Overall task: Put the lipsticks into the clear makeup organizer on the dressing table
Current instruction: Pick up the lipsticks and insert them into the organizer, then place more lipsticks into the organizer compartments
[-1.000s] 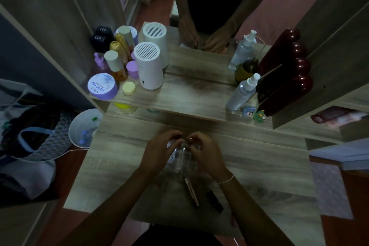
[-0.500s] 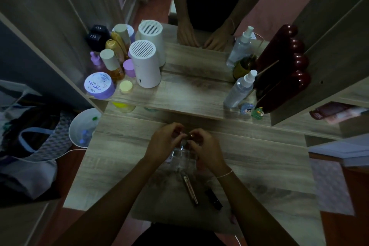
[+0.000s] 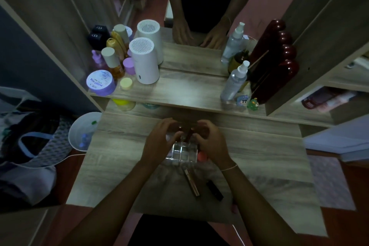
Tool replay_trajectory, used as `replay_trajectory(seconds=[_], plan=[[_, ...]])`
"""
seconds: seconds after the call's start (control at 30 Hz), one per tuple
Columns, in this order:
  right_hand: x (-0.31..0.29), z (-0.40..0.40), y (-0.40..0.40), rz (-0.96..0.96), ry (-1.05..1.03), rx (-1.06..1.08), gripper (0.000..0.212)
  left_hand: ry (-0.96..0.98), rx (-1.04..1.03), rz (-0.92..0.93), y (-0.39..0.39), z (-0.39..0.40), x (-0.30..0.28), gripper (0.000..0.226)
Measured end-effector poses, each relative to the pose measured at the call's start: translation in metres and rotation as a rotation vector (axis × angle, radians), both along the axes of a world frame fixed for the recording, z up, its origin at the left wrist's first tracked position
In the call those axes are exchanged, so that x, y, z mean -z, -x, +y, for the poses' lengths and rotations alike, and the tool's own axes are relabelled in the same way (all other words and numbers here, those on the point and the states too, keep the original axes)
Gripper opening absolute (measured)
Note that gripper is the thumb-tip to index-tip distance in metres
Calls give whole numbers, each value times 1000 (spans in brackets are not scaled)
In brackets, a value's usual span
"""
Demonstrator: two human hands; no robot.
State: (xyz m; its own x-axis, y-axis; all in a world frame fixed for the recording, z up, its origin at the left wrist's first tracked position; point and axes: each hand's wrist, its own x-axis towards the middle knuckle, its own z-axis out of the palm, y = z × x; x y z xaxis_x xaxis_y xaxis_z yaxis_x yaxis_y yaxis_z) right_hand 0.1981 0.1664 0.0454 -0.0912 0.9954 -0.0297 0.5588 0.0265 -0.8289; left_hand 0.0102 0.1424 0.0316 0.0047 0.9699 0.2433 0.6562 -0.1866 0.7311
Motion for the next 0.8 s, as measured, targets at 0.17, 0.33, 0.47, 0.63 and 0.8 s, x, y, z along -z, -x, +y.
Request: replay_trajectory(seconds=[0.17,0.33,0.47,0.63,0.8], plan=[[9,-10,-10,-43,-9,27,41,52,-43,-2,3,-28,18,39],[9,-27,-16,-24,-3,87,35,106,-4,-43,5,-42,16,34],[7,-56,-19,24,9,203,26,42,87,19,5,-56,13,33],[7,-98,-33,0,-21,270,19,42,186,37,-10,-78,21,26],[22,-134,-62,-43,95,332,33,74,284,2,-34,-99,35,20]])
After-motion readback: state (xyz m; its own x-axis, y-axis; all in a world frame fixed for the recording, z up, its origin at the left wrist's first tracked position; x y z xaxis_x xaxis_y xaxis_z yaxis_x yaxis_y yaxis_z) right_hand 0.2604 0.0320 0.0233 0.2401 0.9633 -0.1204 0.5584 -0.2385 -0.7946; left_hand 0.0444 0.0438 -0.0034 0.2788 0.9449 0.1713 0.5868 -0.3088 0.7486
